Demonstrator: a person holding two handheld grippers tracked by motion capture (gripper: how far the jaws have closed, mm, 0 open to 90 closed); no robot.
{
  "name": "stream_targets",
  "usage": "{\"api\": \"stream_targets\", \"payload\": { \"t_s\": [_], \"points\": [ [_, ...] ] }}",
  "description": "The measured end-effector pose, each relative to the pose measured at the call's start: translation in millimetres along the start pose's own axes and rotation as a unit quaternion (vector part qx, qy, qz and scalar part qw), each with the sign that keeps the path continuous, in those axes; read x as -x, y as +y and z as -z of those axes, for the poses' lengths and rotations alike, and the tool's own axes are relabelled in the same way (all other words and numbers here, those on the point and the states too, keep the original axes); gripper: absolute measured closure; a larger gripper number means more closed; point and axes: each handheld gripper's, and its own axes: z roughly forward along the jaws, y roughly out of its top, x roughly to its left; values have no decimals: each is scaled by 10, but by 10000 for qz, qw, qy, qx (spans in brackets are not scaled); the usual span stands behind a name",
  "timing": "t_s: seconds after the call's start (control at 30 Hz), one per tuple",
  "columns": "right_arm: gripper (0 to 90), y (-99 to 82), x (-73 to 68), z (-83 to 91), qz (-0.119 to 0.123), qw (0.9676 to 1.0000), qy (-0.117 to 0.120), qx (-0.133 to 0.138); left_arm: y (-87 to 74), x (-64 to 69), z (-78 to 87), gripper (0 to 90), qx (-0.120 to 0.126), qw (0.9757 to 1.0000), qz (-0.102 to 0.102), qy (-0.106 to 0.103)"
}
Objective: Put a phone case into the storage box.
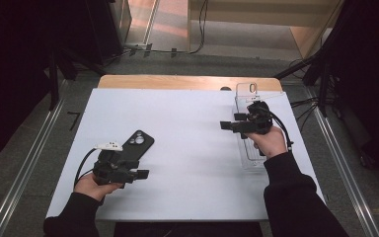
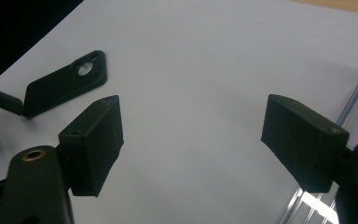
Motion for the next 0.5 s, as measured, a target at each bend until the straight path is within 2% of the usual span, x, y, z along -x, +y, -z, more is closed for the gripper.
{"api": "stream_targets", "payload": {
  "t_s": [0.13, 0.5],
  "points": [
    [204, -80, -75, 28, 159, 9998, 96, -55, 7, -4, 2, 315, 5, 10000, -16, 5],
    [250, -319, -256, 81, 390, 9979, 425, -284, 19, 1, 6, 315, 19, 10000, -63, 7]
  ]
}}
